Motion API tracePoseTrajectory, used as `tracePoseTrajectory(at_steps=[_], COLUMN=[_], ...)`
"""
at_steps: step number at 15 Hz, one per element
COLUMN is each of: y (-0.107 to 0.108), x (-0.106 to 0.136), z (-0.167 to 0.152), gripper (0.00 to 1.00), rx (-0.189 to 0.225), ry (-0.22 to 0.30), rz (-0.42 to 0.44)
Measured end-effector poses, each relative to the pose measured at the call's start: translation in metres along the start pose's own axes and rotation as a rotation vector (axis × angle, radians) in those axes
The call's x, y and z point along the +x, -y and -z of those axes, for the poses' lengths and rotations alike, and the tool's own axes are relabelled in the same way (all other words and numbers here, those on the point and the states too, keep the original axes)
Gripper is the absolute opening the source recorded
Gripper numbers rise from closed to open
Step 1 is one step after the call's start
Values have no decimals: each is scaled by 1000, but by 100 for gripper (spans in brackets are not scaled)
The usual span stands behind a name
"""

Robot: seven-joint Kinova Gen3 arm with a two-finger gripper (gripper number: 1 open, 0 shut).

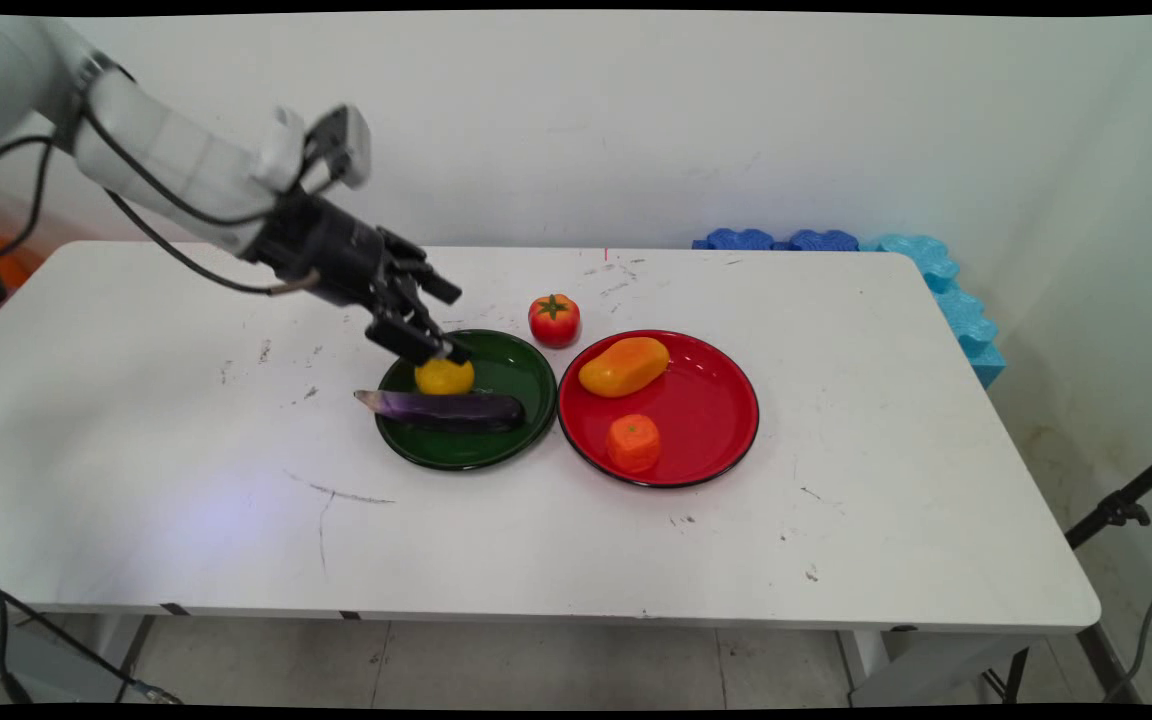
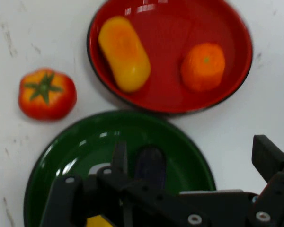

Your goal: Pick up the eggplant from the green plate

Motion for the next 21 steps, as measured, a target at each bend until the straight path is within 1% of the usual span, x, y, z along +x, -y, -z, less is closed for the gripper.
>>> tracePoseTrajectory(at_steps=[2, 6, 11, 14, 21], y=[5, 14, 32, 40, 48], x=[-9, -25, -40, -44, -40], z=[-15, -41, -65, -79, -108], gripper=[100, 100, 100, 100, 100], rx=[-9, -45, -62, -69, -104], ry=[43, 120, 178, 192, 172], rz=[-15, -66, -123, -147, -210])
